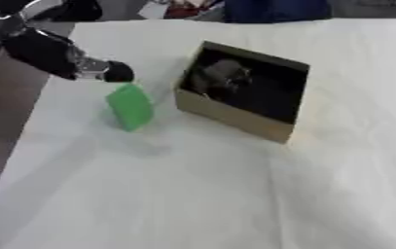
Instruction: Pick up objects on the table and place them in the box.
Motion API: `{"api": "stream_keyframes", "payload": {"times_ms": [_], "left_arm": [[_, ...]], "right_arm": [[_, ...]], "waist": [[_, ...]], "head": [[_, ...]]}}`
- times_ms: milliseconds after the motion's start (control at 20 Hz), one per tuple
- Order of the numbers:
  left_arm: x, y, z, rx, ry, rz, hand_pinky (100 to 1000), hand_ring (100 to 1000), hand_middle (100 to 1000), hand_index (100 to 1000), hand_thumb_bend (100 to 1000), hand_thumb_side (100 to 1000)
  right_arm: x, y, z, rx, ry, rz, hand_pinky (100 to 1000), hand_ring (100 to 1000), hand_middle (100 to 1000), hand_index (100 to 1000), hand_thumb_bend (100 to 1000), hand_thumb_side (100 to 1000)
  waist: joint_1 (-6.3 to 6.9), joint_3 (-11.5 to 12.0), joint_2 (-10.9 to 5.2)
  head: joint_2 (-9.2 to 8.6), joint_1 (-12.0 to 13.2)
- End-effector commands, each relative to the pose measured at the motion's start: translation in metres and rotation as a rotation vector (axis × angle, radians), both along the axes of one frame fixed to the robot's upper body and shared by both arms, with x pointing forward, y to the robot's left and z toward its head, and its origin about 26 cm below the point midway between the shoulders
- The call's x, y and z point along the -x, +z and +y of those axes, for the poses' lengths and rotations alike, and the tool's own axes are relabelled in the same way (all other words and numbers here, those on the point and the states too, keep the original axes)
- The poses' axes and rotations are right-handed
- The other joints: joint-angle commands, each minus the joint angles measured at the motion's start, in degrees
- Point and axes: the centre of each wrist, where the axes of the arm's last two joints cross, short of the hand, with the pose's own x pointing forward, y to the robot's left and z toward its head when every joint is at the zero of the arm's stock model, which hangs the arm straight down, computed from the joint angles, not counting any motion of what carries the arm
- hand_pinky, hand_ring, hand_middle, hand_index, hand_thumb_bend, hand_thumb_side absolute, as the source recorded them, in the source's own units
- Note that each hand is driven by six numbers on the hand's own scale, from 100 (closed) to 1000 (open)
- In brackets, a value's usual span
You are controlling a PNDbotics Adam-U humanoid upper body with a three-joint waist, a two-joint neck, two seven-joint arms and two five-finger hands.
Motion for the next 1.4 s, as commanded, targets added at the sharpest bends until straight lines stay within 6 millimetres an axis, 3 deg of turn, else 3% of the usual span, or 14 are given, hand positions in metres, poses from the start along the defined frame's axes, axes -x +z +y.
{"api": "stream_keyframes", "payload": {"times_ms": [50,150,200,650,800,1100,1400], "left_arm": [[0.005,0.013,-0.003,-0.093,0.06,0.088,921,899,848,1000,860,969],[0.003,0.016,-0.006,-0.121,0.078,0.13,925,900,843,1000,850,955],[0.002,0.016,-0.007,-0.134,0.085,0.146,926,901,841,1000,860,943],[-0.024,0.006,-0.009,-0.202,0.153,0.204,912,884,812,1000,867,907],[-0.032,0.002,-0.009,-0.237,0.156,0.215,918,887,822,1000,758,743],[-0.043,-0.004,-0.005,-0.304,0.156,0.231,919,887,847,1000,553,594],[-0.036,-0.003,-0.008,-0.361,0.126,0.206,918,885,857,1000,528,548]], "right_arm": [[0.007,0.008,-0.002,-0.001,0.002,-0.027,953,859,824,887,378,493],[0.007,0.007,-0.002,0.001,0.003,-0.024,954,859,824,887,419,497],[0.007,0.007,-0.001,0.003,0.003,-0.023,954,859,824,887,377,496],[0.01,0.006,0.002,0.013,0.007,-0.013,956,859,823,884,367,509],[0.011,0.006,0.003,0.018,0.008,-0.009,956,858,821,883,364,513],[0.012,0.005,0.003,0.021,0.01,-0.004,957,856,818,882,357,524],[0.013,0.005,0.004,0.025,0.011,0.002,957,853,816,881,351,533]], "waist": [[0.04,-0.02,-1.23],[0.05,-0.04,-1.29],[0.06,-0.07,-1.31],[0.19,-0.29,-1.34],[0.22,-0.34,-1.3],[0.3,-0.48,-1.09],[0.39,-0.6,-0.71]], "head": [[-0.02,0.24],[-0.22,0.3],[-0.32,0.37],[-0.92,0.88],[-1.16,0.99],[-1.74,1.09],[-2.15,0.99]]}}
